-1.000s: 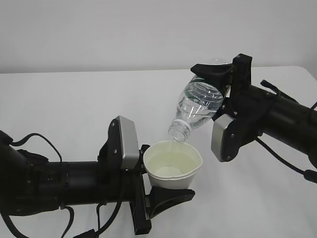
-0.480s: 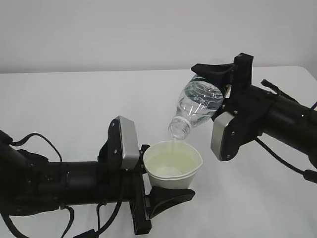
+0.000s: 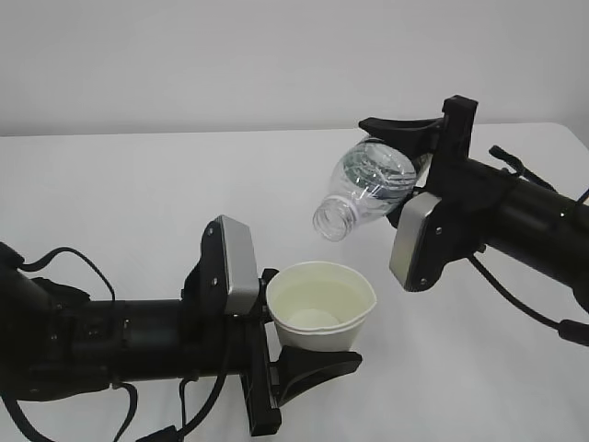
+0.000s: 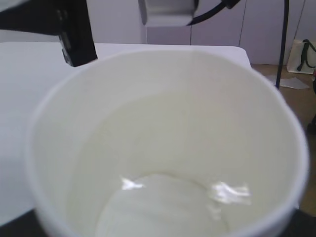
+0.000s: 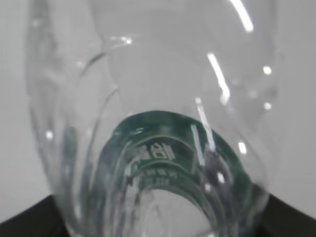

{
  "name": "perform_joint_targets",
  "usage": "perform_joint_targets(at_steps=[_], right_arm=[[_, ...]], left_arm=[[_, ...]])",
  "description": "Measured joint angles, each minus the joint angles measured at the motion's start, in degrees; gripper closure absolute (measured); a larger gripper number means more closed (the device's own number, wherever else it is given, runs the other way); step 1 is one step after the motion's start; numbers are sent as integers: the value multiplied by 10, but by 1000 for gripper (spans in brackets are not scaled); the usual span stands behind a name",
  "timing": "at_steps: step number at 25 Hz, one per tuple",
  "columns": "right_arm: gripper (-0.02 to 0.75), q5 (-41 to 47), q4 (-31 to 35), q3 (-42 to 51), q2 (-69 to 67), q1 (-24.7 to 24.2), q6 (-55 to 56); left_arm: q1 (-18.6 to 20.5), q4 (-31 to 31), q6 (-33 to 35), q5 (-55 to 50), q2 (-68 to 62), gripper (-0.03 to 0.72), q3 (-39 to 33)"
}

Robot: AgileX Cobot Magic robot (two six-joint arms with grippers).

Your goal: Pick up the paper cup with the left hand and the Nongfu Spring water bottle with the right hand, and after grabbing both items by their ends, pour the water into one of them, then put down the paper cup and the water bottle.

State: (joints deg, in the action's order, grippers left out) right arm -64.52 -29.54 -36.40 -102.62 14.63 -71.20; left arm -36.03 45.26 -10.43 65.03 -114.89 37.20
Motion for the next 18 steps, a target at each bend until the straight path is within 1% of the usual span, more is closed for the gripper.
perform_joint_targets(at_steps=[18], right_arm=[[281,0,2,0,0,0,159]], left_arm=[[0,0,0,0,0,229,0]])
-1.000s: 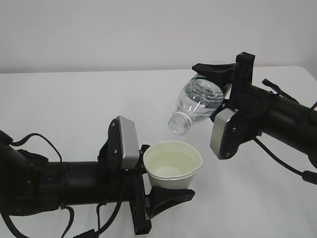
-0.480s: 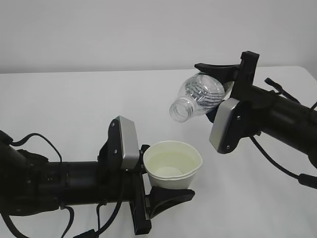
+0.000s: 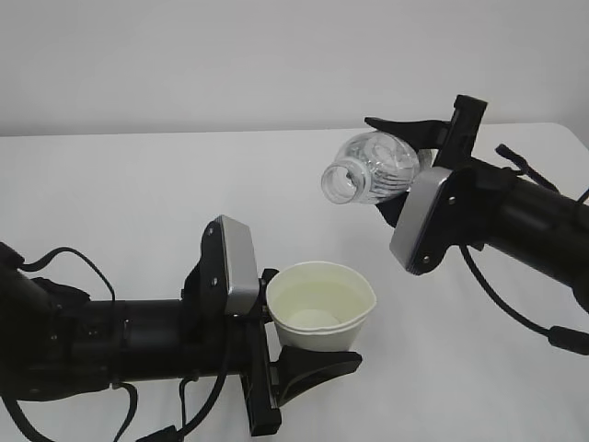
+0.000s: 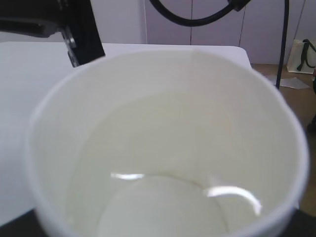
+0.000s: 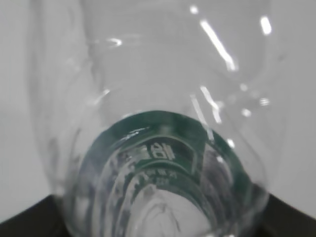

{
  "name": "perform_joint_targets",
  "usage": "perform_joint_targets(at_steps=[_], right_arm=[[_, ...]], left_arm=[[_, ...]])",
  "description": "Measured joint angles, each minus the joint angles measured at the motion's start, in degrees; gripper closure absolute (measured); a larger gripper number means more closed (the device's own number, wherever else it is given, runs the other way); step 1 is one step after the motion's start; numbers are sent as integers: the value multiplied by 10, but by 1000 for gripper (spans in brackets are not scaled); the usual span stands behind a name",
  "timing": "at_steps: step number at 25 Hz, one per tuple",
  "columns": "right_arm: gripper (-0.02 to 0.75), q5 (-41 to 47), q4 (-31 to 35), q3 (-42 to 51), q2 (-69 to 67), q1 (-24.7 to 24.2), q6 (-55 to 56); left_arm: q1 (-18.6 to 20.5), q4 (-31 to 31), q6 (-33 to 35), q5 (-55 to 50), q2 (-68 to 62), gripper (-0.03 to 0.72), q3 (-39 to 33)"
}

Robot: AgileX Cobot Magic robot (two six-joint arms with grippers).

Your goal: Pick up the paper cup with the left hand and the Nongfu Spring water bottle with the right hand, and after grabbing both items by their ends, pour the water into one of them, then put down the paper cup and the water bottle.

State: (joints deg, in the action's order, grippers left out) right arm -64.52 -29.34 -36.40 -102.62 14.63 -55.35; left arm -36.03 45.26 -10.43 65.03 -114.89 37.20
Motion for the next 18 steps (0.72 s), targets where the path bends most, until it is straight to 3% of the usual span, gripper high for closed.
perform_joint_targets(at_steps=[18], right_arm=[[281,0,11,0,0,0,205]], left_arm=[[0,7,0,-1,0,229,0]])
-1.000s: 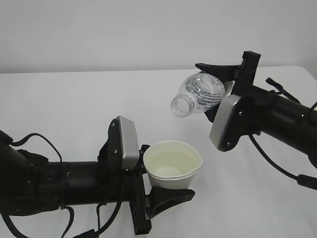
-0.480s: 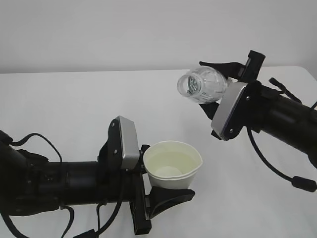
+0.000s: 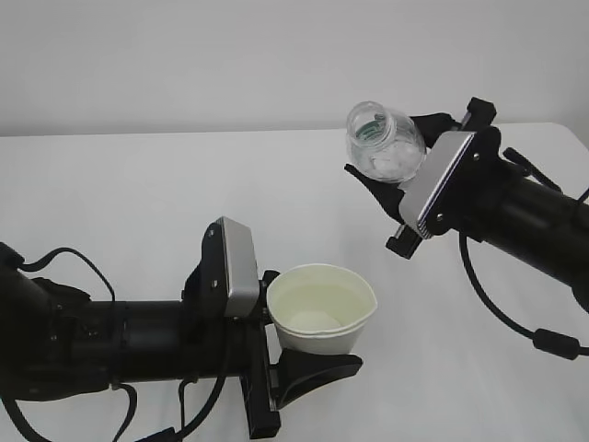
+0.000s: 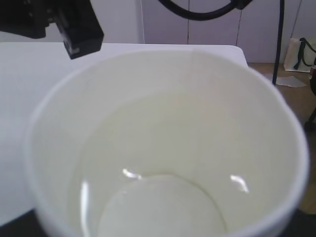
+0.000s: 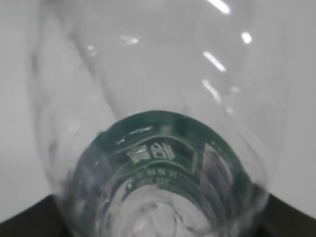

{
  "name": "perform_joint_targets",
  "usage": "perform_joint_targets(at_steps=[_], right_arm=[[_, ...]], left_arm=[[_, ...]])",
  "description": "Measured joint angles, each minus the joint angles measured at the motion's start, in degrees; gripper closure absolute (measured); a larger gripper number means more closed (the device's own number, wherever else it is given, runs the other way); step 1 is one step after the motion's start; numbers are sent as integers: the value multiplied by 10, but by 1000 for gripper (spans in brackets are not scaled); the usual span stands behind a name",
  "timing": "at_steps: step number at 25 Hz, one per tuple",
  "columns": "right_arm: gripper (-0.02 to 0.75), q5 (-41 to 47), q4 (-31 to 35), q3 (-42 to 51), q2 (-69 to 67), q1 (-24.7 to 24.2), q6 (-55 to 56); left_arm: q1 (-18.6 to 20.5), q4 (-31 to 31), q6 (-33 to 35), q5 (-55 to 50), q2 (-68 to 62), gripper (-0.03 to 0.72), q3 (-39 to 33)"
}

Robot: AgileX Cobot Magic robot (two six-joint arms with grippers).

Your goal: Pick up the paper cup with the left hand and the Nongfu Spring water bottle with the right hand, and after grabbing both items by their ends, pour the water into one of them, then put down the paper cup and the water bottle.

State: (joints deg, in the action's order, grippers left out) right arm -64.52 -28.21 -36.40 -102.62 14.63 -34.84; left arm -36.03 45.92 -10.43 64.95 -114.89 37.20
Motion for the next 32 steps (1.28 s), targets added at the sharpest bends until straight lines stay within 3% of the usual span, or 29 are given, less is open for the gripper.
perform_joint_targets(at_steps=[17,32], right_arm=[[281,0,3,17,0,0,124],[281,0,71,20,2,0,259]], left_arm=[[0,7,0,0,0,229,0],[0,8,0,-1,0,229,0]])
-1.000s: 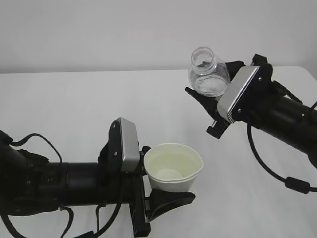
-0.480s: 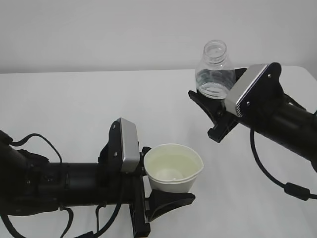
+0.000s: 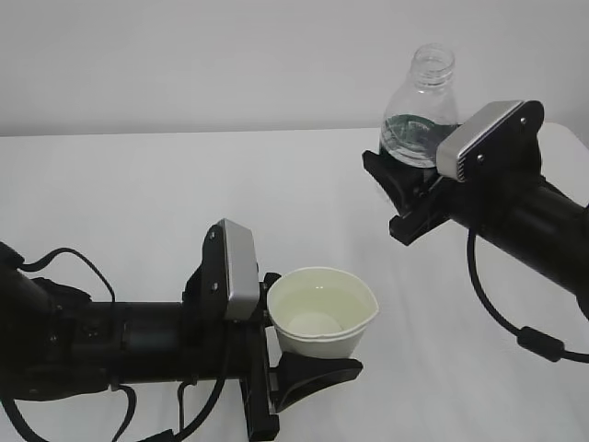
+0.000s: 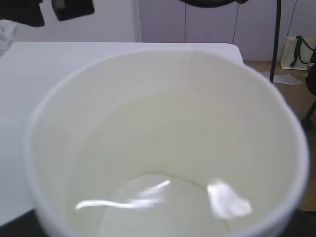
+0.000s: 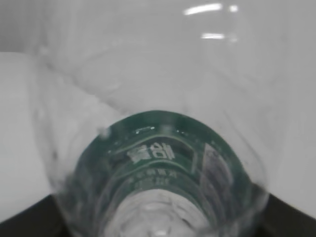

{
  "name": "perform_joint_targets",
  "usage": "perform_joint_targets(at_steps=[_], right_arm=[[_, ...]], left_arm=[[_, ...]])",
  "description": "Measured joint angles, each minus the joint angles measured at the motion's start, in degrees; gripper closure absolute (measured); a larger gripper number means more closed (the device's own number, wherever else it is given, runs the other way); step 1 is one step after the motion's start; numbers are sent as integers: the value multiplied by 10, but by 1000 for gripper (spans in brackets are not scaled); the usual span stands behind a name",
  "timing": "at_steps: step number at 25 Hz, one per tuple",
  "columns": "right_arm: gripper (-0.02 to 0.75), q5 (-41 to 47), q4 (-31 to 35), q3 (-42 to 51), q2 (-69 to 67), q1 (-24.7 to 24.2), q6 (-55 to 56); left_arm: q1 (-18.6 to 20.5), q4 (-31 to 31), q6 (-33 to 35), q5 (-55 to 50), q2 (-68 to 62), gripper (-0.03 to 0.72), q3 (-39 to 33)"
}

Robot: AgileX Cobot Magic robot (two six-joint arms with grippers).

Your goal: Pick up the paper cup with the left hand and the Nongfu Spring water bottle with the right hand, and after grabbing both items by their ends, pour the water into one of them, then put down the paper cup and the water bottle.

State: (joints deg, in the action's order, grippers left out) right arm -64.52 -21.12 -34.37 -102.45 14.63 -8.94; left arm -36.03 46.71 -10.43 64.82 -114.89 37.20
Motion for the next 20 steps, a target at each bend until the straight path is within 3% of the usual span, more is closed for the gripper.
perform_joint_targets(at_steps=[20], right_arm=[[281,0,191,1,-21,0,8]], left_arm=[[0,0,0,0,0,229,0]])
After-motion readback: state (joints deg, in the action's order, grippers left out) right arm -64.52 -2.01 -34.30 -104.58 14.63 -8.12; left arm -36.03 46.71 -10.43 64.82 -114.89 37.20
